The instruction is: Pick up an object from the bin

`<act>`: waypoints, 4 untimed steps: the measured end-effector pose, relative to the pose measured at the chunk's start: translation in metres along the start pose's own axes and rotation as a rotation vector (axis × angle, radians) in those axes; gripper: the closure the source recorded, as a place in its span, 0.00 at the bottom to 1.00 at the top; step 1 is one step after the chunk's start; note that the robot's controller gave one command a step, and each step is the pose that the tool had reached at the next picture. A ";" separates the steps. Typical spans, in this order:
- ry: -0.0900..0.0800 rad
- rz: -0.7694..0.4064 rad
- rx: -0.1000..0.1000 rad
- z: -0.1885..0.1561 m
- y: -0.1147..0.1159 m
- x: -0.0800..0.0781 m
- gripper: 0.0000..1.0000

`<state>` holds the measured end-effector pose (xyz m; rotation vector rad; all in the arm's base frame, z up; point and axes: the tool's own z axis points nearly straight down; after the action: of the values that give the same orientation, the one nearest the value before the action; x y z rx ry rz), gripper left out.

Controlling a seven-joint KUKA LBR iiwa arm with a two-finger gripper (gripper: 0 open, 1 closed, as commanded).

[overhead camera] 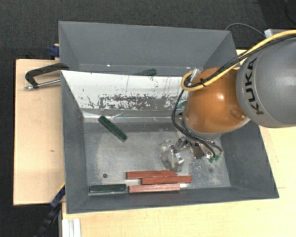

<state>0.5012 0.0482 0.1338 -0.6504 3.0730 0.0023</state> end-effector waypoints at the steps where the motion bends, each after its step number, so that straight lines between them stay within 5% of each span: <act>1: -0.003 0.001 0.001 -0.016 0.002 -0.002 0.00; 2: -0.001 0.002 0.000 0.005 0.001 -0.002 0.00; 3: -0.008 -0.179 0.004 0.060 0.016 0.001 1.00; 4: -0.008 -0.179 0.004 0.060 0.016 0.001 1.00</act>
Offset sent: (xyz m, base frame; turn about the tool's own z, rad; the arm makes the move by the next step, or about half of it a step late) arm 0.0000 0.0000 0.0000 0.0000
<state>0.4938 0.0620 0.0736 -0.9196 2.9940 -0.0010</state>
